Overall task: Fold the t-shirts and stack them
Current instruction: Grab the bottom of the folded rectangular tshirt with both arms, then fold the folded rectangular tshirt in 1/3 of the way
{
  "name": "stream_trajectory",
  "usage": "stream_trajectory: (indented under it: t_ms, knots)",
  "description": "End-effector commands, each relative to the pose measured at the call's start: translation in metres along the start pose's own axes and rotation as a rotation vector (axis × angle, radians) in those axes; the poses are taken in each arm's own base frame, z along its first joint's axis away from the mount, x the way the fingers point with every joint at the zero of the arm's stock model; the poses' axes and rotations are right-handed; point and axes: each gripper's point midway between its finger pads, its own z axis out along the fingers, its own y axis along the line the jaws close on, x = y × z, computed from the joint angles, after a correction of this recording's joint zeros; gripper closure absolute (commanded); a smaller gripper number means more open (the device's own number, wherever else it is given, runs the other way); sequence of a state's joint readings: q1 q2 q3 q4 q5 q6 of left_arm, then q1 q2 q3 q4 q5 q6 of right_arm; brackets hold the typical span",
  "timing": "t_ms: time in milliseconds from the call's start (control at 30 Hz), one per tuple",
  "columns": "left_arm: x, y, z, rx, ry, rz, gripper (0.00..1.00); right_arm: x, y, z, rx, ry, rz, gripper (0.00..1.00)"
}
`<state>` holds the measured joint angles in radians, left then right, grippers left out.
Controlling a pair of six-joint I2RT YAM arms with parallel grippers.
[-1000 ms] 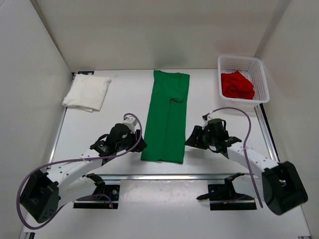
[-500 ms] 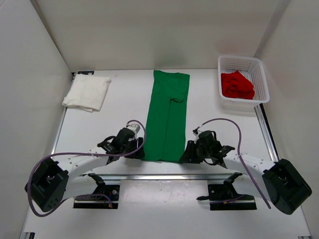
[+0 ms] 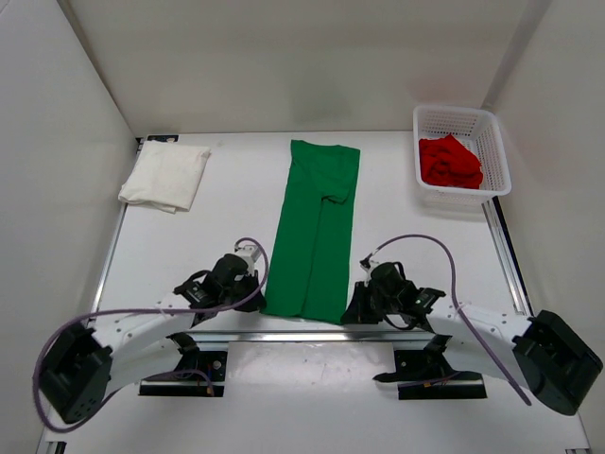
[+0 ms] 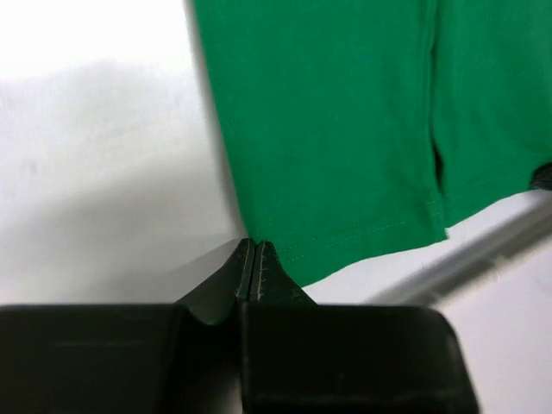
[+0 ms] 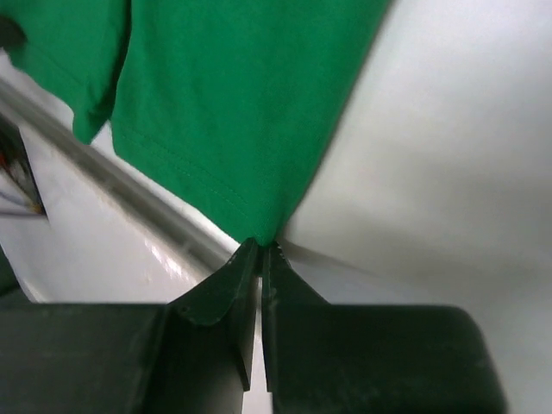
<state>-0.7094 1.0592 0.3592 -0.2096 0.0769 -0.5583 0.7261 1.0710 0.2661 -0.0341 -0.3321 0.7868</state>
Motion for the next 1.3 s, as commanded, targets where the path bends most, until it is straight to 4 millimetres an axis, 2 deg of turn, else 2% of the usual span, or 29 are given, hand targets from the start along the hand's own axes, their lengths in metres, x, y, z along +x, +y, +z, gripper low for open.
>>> stream_trajectory:
  t_ms: [0, 67, 100, 133, 167, 233, 267, 300, 367, 400, 467, 500, 533, 567, 600, 633, 667, 700, 733, 767, 800, 833, 900, 1033, 1067, 1100, 1167, 1233, 1267]
  knots:
    - [0.025, -0.002, -0.021, 0.028, 0.052, -0.026, 1.0, 0.028, -0.001, -0.007, 0.041, 0.049, 0.031, 1.0]
    - [0.024, -0.01, -0.031, 0.06, 0.039, -0.055, 1.0, 0.025, 0.01, -0.014, 0.019, 0.033, 0.009, 1.0]
    - [0.025, -0.012, -0.034, 0.073, 0.04, -0.066, 1.0, 0.014, 0.021, -0.019, -0.009, 0.019, 0.0, 1.0]
    - [0.014, -0.017, -0.038, 0.089, 0.014, -0.08, 1.0, -0.005, 0.03, -0.025, -0.027, -0.028, -0.018, 0.99]
    - [-0.002, -0.03, -0.044, 0.134, -0.016, -0.075, 1.0, -0.022, 0.04, -0.029, -0.041, -0.067, -0.057, 0.99]
    - [-0.034, -0.036, -0.044, 0.133, -0.071, -0.084, 1.0, -0.056, 0.043, -0.036, -0.032, -0.111, -0.069, 1.0]
    - [-0.056, -0.047, -0.048, 0.171, -0.115, -0.068, 1.0, -0.076, 0.044, -0.039, -0.025, -0.134, -0.095, 1.0]
    - [-0.08, -0.051, -0.049, 0.168, -0.145, -0.07, 1.0, -0.083, 0.042, -0.039, -0.009, -0.137, -0.098, 1.0]
    - [-0.115, -0.053, -0.038, 0.141, -0.18, -0.058, 1.0, -0.124, 0.044, -0.044, 0.003, -0.189, -0.129, 1.0]
    - [-0.141, -0.055, -0.04, 0.137, -0.219, -0.054, 1.0, -0.132, 0.042, -0.043, 0.009, -0.19, -0.128, 1.0]
    - [-0.169, -0.042, -0.017, 0.093, -0.208, -0.072, 1.0, -0.171, 0.037, -0.052, 0.042, -0.254, -0.132, 1.0]
    - [-0.198, -0.05, -0.021, 0.097, -0.255, -0.053, 1.0, -0.181, 0.032, -0.05, 0.062, -0.26, -0.138, 1.0]
    - [-0.215, -0.048, -0.009, 0.08, -0.262, -0.052, 1.0, -0.199, 0.027, -0.055, 0.083, -0.299, -0.128, 1.0]
    - [-0.221, -0.037, 0.008, 0.048, -0.234, -0.07, 1.0, -0.213, 0.019, -0.056, 0.091, -0.311, -0.112, 1.0]
    - [-0.243, -0.044, 0.005, 0.06, -0.264, -0.057, 1.0, -0.228, 0.015, -0.056, 0.089, -0.317, -0.095, 1.0]
    - [-0.256, -0.044, 0.016, 0.05, -0.263, -0.058, 1.0, -0.237, 0.009, -0.052, 0.091, -0.312, -0.086, 1.0]
    - [-0.254, -0.037, 0.032, 0.027, -0.222, -0.068, 1.0, -0.243, 0.002, -0.051, 0.095, -0.315, -0.079, 1.0]
    - [-0.264, -0.034, 0.043, 0.009, -0.22, -0.064, 0.99, -0.255, -0.002, -0.048, 0.095, -0.322, -0.072, 1.0]
    - [-0.279, -0.037, 0.043, 0.003, -0.241, -0.06, 0.99, -0.264, -0.013, -0.046, 0.113, -0.325, -0.055, 1.0]
    - [-0.286, -0.032, 0.053, -0.005, -0.238, -0.067, 0.99, -0.266, -0.02, -0.037, 0.114, -0.309, -0.042, 1.0]
    - [-0.282, -0.024, 0.067, -0.024, -0.209, -0.079, 0.98, -0.275, -0.023, -0.037, 0.112, -0.321, -0.043, 1.0]
    - [-0.291, -0.024, 0.068, -0.028, -0.222, -0.081, 0.99, -0.278, -0.028, -0.031, 0.103, -0.305, -0.024, 1.0]
    - [-0.292, -0.015, 0.087, -0.041, -0.199, -0.103, 0.98, -0.29, -0.04, -0.022, 0.107, -0.314, -0.008, 1.0]
    - [-0.301, 0.002, 0.104, -0.077, -0.198, -0.134, 0.98, -0.312, -0.05, -0.007, 0.102, -0.31, -0.011, 1.0]
    - [-0.302, 0.009, 0.107, -0.084, -0.199, -0.157, 0.97, -0.308, -0.055, 0.002, 0.106, -0.284, -0.002, 1.0]
    - [-0.305, 0.015, 0.108, -0.086, -0.206, -0.172, 0.95, -0.316, -0.05, 0.003, 0.108, -0.286, -0.016, 1.0]
    - [-0.303, 0.016, 0.115, -0.071, -0.202, -0.182, 0.88, -0.32, -0.058, 0.006, 0.123, -0.288, -0.009, 0.99]
    - [-0.308, 0.022, 0.116, -0.069, -0.212, -0.196, 0.7, -0.327, -0.06, 0.006, 0.12, -0.306, -0.007, 0.97]
    - [-0.309, 0.025, 0.115, -0.065, -0.216, -0.196, 0.66, -0.329, -0.059, 0.004, 0.115, -0.316, -0.011, 0.94]
